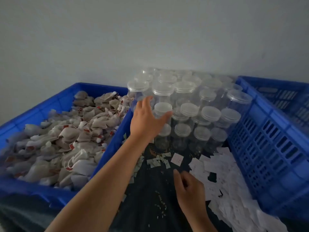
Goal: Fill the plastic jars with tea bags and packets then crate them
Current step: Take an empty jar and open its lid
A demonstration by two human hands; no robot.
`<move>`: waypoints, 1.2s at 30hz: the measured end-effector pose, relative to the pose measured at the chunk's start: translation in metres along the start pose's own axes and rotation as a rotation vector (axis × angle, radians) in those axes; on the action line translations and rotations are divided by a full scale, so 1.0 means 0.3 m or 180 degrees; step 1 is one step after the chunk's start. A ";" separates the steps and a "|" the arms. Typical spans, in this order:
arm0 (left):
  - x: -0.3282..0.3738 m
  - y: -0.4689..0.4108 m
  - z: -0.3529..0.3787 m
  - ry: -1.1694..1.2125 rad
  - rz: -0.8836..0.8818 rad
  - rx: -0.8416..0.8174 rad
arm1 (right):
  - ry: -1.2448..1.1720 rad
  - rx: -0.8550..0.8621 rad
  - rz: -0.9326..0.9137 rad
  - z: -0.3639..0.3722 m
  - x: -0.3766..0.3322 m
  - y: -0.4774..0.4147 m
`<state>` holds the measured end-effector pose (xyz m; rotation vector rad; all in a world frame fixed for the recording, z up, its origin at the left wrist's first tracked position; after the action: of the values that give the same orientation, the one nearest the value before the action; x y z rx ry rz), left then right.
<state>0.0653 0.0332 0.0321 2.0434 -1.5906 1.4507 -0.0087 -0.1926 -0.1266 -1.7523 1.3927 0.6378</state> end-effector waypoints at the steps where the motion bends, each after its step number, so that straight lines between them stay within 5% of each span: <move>1: 0.012 -0.026 0.010 -0.0120 0.0084 0.0003 | -0.0022 -0.0033 -0.0016 0.001 -0.004 -0.001; 6: 0.033 -0.065 0.083 -0.0542 0.0277 -0.0231 | -0.0080 -0.0030 -0.0103 0.002 -0.005 -0.003; 13: 0.149 0.088 -0.074 -0.0251 0.1044 0.0088 | -0.0073 0.0113 -0.0237 -0.029 -0.041 0.016; 19: 0.116 0.376 -0.024 -0.0493 0.0966 -0.0952 | -0.0848 0.0128 -0.0359 -0.055 -0.068 0.042; 24: 0.073 0.518 0.014 -0.0591 0.1233 -0.1135 | -0.0451 -0.0386 -0.0850 -0.002 -0.109 0.073; 29: 0.099 0.544 0.051 -0.1044 0.1454 -0.1439 | 0.0203 -0.0140 -0.1216 -0.010 -0.149 0.073; 32: 0.120 0.518 0.042 -0.1491 0.1232 -0.1170 | 0.0439 0.0077 -0.1055 -0.017 -0.132 0.062; 36: 0.054 0.437 -0.005 -0.1352 0.0161 -0.1004 | 0.0467 0.0708 -0.0766 -0.059 -0.086 0.058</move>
<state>-0.0433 -0.0309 -0.0074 2.2229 -1.8887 0.7383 -0.0340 -0.1940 -0.1011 -1.7768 1.2690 0.2194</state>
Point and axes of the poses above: each hand's wrist, its own y-axis away from the middle knuckle, its own z-axis out of the palm, x = y × z, the point moved 8 cm from there along -y, towards the middle knuckle, and after that the axes turned 7 degrees about y, right-handed, at the moved point
